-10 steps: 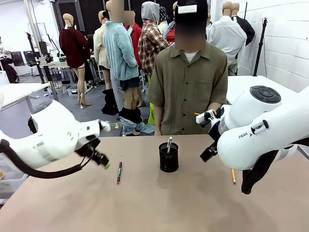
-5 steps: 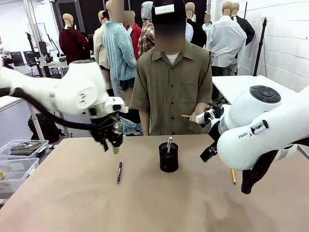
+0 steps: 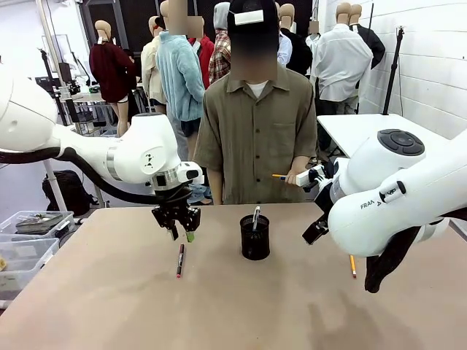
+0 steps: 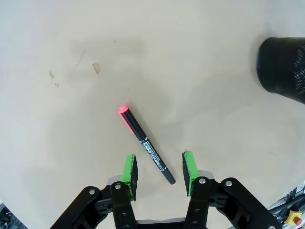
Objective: Place the pens into the pen holder.
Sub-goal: Pick up a writing instrument from the table and place it into the Pen holder.
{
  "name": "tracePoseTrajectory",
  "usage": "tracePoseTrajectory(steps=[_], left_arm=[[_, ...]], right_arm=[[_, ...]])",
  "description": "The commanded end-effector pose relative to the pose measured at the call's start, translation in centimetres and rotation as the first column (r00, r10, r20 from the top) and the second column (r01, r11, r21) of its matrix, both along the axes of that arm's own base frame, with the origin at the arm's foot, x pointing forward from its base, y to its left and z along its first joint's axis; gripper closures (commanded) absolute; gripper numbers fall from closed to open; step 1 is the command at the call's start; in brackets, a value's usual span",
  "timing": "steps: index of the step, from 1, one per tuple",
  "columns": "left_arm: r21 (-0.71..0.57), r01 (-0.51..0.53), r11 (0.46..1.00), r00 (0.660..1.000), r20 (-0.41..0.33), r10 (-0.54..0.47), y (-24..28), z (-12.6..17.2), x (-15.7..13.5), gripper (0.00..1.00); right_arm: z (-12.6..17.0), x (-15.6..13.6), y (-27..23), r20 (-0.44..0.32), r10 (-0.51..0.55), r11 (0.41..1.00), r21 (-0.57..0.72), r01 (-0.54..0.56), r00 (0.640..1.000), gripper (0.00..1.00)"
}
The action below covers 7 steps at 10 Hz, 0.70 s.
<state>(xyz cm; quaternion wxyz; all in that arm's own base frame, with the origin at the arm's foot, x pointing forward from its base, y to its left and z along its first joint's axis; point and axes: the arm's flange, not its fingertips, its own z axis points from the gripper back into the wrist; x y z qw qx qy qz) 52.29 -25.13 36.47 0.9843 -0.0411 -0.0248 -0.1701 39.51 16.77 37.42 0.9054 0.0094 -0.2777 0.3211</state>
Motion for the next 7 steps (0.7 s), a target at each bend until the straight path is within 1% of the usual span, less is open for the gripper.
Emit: tracePoseTrajectory(steps=[1,2,4,7], left_arm=[[0.026,-0.042,0.999,0.999,-0.001,0.042,-0.9,-0.4,0.3,0.39],[0.031,-0.048,0.998,0.999,-0.007,0.048,-0.9,-0.9,0.4,0.25],[0.066,-0.056,0.996,0.998,-0.031,0.058,-1.1,-2.2,0.2,0.25],[0.066,-0.064,0.996,0.996,-0.057,0.068,-0.6,-3.8,0.1,0.25]], right_arm=[[-0.1,0.0,0.0,-0.001,0.0,1.0,0.0,0.0,1.0,0.0],[-0.1,0.0,0.0,-0.001,0.0,1.0,0.0,0.0,1.0,0.0],[-0.1,0.0,0.0,-0.001,0.0,1.0,0.0,0.0,1.0,0.0],[-0.1,0.0,0.0,-0.001,0.0,1.0,0.0,0.0,1.0,0.0]])
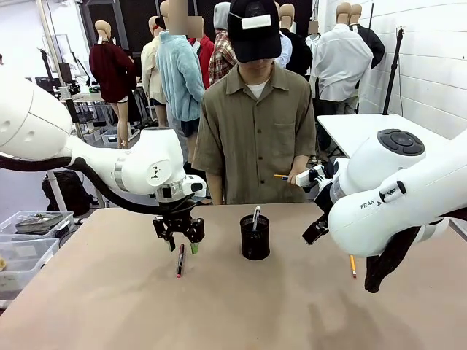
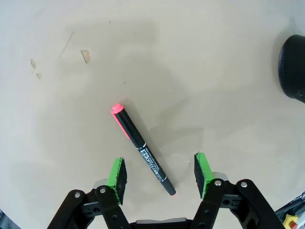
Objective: Place the pens into the pen holder.
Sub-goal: Pick up a writing instrument from the table and place it into the Pen holder.
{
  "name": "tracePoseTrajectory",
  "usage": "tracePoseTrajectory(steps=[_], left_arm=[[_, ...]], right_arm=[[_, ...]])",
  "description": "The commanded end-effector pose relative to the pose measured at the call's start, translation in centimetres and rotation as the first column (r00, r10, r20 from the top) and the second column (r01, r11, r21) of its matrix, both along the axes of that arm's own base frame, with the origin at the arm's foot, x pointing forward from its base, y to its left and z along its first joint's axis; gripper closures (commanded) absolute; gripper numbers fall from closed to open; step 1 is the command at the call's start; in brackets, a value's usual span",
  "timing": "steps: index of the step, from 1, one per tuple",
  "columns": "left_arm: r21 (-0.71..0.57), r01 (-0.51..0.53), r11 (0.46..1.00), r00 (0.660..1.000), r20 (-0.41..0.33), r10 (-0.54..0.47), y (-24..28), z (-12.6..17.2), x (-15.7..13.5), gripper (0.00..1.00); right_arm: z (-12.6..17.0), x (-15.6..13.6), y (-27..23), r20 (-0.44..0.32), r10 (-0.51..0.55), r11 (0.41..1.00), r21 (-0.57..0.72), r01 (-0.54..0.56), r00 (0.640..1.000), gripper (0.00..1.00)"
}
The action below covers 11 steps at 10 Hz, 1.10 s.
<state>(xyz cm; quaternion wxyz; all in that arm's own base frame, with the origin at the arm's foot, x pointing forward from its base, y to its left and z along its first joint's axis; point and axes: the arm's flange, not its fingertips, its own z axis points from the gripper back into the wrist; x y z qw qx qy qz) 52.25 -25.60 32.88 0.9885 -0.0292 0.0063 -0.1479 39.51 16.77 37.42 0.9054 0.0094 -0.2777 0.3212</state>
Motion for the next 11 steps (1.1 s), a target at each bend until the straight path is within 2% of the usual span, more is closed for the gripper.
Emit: tracePoseTrajectory(steps=[1,6,7,9,10,11], left_arm=[[0.03,-0.022,0.999,1.0,-0.013,0.023,0.0,-0.6,0.1,0.25],[0.047,-0.039,0.998,0.998,-0.037,0.041,0.2,-1.9,0.0,0.25],[0.055,-0.041,0.998,0.998,-0.045,0.044,0.3,-2.3,0.0,0.29],[0.06,-0.048,0.997,0.998,-0.046,0.05,0.4,-2.6,0.2,0.42],[0.058,-0.046,0.997,0.998,-0.044,0.049,0.3,-2.6,0.2,0.55],[0.057,-0.044,0.997,0.998,-0.043,0.047,0.3,-2.6,0.2,0.75]], right_arm=[[-0.1,0.0,0.0,-0.001,0.0,1.0,0.0,0.0,1.0,0.0],[-0.1,0.0,0.0,-0.001,0.0,1.0,0.0,0.0,1.0,0.0],[-0.1,0.0,0.0,-0.001,0.0,1.0,0.0,0.0,1.0,0.0],[-0.1,0.0,0.0,-0.001,0.0,1.0,0.0,0.0,1.0,0.0],[-0.1,0.0,0.0,-0.001,0.0,1.0,0.0,0.0,1.0,0.0],[-0.1,0.0,0.0,-0.001,0.0,1.0,0.0,0.0,1.0,0.0]])
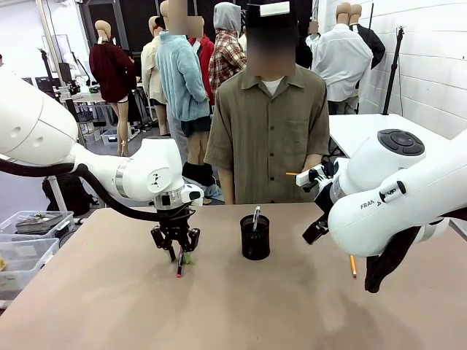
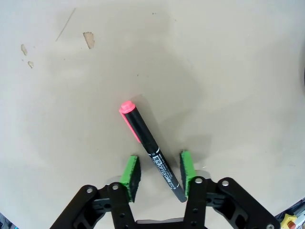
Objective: Place the pens into the pen holder.
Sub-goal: Pick up a writing instrument from the table and place it into the Pen holder.
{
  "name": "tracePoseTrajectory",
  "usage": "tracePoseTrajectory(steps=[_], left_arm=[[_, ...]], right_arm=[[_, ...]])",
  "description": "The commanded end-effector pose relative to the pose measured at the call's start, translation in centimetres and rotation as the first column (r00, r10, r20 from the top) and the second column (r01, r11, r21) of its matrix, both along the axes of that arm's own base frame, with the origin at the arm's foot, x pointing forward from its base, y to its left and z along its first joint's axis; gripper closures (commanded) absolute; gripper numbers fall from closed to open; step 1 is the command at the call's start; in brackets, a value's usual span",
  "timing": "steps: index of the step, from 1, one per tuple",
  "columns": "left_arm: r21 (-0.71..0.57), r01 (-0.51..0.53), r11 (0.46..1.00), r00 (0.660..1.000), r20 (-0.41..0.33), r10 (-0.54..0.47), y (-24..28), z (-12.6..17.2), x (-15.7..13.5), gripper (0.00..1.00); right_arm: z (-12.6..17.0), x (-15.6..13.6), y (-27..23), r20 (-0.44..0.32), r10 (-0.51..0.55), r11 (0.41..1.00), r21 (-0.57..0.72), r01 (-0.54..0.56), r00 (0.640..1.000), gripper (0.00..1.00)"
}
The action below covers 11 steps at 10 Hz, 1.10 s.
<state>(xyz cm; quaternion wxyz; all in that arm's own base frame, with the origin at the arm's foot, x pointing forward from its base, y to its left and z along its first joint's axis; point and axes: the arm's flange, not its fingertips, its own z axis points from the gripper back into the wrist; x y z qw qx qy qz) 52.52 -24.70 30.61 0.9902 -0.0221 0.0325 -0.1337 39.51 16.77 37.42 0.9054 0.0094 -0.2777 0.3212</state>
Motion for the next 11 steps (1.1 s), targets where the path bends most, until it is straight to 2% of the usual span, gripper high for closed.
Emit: tracePoseTrajectory(steps=[1,2,7,8,11], left_arm=[[0.04,-0.009,0.999,1.0,0.004,0.009,-0.6,-0.3,-0.2,0.94],[0.04,-0.005,0.999,1.0,0.002,0.005,-0.6,-0.3,-0.2,1.0],[0.069,0.011,0.998,1.0,0.009,-0.011,-0.8,0.1,-0.4,1.0],[0.058,0.042,0.997,0.999,0.018,-0.043,-0.8,0.3,-0.6,1.0],[0.0,0.095,0.995,0.991,0.092,-0.095,0.2,1.5,-1.0,1.0]], right_arm=[[-0.1,0.0,0.0,-0.001,0.0,1.0,0.0,0.0,1.0,0.0],[-0.1,0.0,0.0,-0.001,0.0,1.0,0.0,0.0,1.0,0.0],[-0.1,0.0,0.0,-0.001,0.0,1.0,0.0,0.0,1.0,0.0],[-0.1,0.0,0.0,-0.001,0.0,1.0,0.0,0.0,1.0,0.0],[-0.1,0.0,0.0,-0.001,0.0,1.0,0.0,0.0,1.0,0.0]])
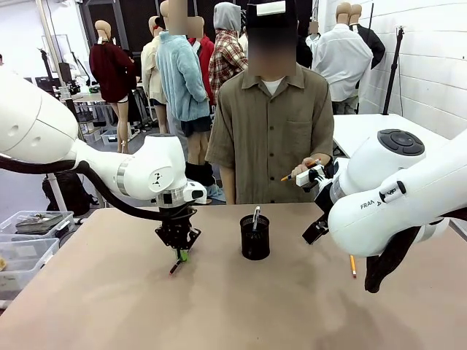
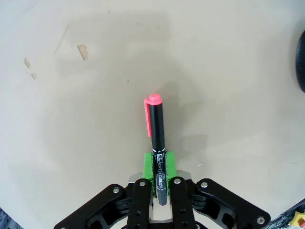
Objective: Place the pens into the pen holder.
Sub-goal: Pick up a writing instrument from the table and place it into the Pen holder.
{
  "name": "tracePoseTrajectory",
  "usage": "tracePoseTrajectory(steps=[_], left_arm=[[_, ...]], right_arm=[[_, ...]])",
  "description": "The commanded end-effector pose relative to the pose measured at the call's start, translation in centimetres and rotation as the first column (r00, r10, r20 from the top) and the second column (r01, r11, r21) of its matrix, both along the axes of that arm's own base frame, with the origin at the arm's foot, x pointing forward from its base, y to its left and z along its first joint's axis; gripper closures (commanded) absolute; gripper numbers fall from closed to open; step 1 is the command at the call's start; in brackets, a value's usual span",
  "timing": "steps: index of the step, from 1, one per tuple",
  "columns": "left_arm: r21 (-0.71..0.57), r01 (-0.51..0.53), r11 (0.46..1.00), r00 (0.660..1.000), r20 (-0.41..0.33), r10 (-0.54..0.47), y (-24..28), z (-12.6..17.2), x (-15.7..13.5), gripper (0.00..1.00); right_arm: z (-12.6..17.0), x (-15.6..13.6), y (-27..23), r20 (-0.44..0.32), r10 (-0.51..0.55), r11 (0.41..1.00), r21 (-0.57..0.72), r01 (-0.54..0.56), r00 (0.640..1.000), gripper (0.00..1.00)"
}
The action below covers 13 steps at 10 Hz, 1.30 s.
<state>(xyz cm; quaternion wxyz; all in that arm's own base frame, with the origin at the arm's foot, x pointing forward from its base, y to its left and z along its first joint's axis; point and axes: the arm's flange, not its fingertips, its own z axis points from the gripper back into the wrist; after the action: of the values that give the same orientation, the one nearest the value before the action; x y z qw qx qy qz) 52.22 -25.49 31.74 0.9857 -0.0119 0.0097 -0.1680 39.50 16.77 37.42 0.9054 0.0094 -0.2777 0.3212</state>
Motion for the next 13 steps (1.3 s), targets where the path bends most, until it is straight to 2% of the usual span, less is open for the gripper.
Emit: tracePoseTrajectory(steps=[1,3,5,6,8,10,11,13], left_arm=[[-0.033,0.076,0.997,0.993,0.096,-0.073,1.3,0.7,-0.9,1.0],[-0.082,0.187,0.979,0.97,0.17,-0.172,2.0,1.2,-1.0,1.0],[-0.167,0.343,0.924,0.924,0.235,-0.301,2.8,1.5,-0.9,1.0],[-0.218,0.423,0.879,0.893,0.264,-0.364,3.4,1.7,-0.9,1.0],[-0.305,0.594,0.745,0.796,0.353,-0.491,5.7,2.4,-1.3,1.0],[-0.305,0.628,0.716,0.767,0.4,-0.502,7.5,2.5,-1.5,1.0],[-0.312,0.683,0.66,0.72,0.439,-0.537,7.4,2.3,-1.6,1.0],[-0.35,0.807,0.475,0.589,0.535,-0.606,7.8,2.1,-1.7,1.0]], right_arm=[[-0.1,0.0,0.0,-0.001,0.0,1.0,0.0,0.0,1.0,0.0],[-0.1,0.0,0.0,-0.001,0.0,1.0,0.0,0.0,1.0,0.0],[-0.1,0.0,0.0,-0.001,0.0,1.0,0.0,0.0,1.0,0.0],[-0.1,0.0,0.0,-0.001,0.0,1.0,0.0,0.0,1.0,0.0],[-0.1,0.0,0.0,-0.001,0.0,1.0,0.0,0.0,1.0,0.0],[-0.1,0.0,0.0,-0.001,0.0,1.0,0.0,0.0,1.0,0.0],[-0.1,0.0,0.0,-0.001,0.0,1.0,0.0,0.0,1.0,0.0],[-0.1,0.0,0.0,-0.001,0.0,1.0,0.0,0.0,1.0,0.0]])
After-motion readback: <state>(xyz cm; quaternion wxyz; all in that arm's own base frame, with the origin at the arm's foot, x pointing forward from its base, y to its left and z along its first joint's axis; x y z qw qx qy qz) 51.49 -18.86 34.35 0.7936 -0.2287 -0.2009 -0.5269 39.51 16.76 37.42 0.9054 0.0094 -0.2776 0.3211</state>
